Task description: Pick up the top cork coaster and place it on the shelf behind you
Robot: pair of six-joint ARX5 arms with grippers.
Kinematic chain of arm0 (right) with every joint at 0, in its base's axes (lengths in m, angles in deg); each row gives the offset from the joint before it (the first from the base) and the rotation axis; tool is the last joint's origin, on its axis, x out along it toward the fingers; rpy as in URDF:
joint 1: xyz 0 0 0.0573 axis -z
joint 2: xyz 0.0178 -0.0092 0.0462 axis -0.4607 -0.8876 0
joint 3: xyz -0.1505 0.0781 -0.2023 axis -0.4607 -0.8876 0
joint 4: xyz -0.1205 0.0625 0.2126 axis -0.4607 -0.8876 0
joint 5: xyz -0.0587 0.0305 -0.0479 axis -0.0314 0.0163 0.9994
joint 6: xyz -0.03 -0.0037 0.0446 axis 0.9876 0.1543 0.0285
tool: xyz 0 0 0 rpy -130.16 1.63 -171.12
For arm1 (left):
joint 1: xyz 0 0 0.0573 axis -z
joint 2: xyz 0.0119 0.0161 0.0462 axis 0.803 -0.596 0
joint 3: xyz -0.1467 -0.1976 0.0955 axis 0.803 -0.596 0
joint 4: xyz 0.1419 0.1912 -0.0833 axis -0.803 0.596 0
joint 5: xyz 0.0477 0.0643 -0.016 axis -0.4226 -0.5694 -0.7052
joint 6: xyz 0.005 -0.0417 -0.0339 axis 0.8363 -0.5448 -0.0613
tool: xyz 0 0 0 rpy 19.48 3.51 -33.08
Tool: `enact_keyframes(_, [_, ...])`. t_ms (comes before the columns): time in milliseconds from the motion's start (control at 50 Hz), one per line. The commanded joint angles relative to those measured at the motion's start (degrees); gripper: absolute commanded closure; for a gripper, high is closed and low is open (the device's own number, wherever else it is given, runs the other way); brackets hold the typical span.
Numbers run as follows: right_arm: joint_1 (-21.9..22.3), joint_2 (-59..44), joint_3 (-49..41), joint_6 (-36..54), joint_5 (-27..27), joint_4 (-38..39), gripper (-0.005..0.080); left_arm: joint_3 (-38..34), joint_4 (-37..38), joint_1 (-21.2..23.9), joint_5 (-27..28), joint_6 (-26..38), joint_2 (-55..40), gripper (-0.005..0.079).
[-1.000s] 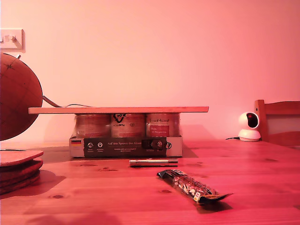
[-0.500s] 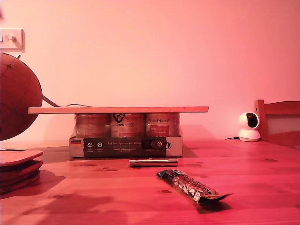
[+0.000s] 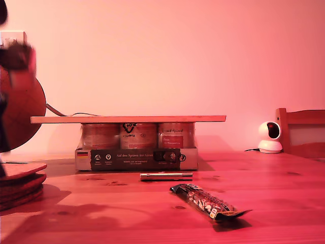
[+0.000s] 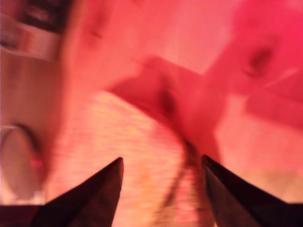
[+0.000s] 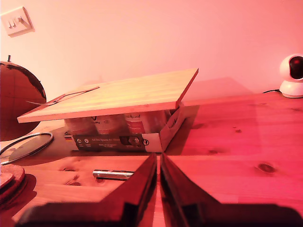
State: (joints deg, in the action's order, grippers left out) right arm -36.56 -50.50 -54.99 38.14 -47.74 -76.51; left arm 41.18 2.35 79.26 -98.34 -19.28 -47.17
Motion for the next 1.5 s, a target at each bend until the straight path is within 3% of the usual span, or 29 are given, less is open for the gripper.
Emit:
enact_keyframes(0, [-0.2, 0.4, 0.6, -0.1, 0.1, 0.2, 0.0764, -0.7, -2.1, 0.1, -0.6, 0.3, -1.9, 0.0279])
enact_keyframes(320, [-0.2, 0.4, 0.6, -0.1, 0.1, 0.2, 0.0764, -0.7, -7.7, 0.0, -2.9, 1.7, -8.2, 0.0289])
enact_keyframes(520, [-0.2, 0.4, 0.6, -0.1, 0.1, 0.0, 0.0764, -0.7, -8.4, 0.2, -3.8, 1.7, -8.7, 0.0511])
enact_keyframes(660, [-0.2, 0.3, 0.6, -0.1, 0.1, -0.5, 0.0764, -0.7, -7.9, 0.6, -4.5, 1.7, -8.7, 0.0540])
enact_keyframes(1000, [-0.2, 0.4, 0.6, -0.1, 0.3, -0.9, 0.0764, -0.5, -6.7, 1.7, -8.3, 1.7, -7.3, 0.0720])
enact_keyframes(1480, [-0.2, 0.3, 0.6, -0.1, 0.5, -2.4, 0.0764, 3.3, -0.8, 5.1, -9.3, 1.0, 4.9, 0.0748])
